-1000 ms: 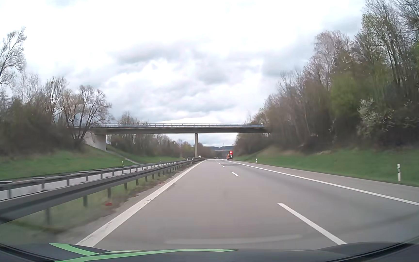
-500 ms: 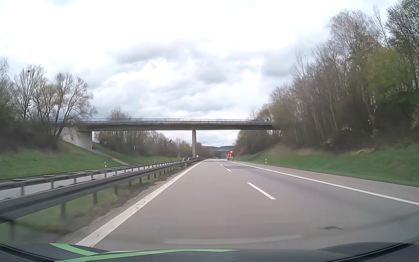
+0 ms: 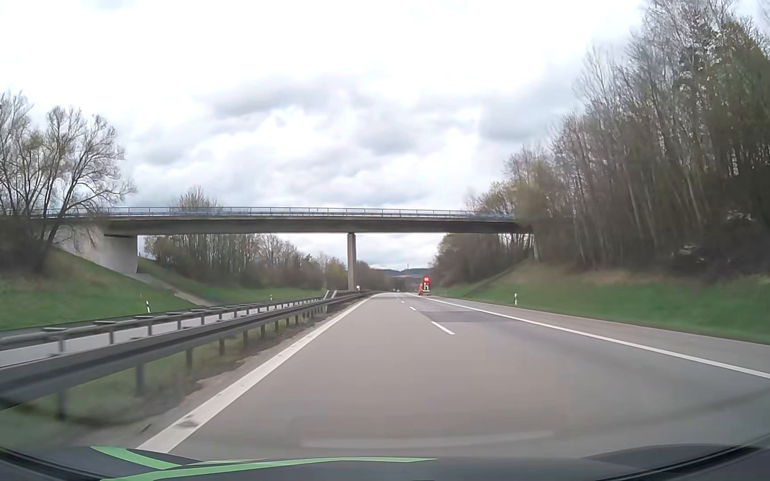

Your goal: Follow the waypoints while adhering to traffic rules and regulations

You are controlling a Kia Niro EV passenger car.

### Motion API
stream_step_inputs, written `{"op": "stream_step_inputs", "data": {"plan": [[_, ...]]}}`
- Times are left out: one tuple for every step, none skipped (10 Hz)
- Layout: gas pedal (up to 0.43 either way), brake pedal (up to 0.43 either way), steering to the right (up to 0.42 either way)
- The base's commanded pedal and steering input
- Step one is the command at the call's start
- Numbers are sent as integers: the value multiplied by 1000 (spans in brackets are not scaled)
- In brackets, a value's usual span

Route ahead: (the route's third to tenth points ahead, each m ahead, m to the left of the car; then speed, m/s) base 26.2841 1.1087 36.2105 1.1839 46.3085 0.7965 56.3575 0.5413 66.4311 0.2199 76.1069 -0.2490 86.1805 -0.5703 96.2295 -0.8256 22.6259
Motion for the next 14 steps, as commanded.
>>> {"op": "stream_step_inputs", "data": {"plan": [[150,0,0],[150,0,0],[150,0,0],[150,0,0],[150,0,0],[138,0,0],[138,0,0],[130,0,0],[130,0,0],[130,0,0],[130,0,0],[118,0,0],[118,0,0],[118,0,0]]}}
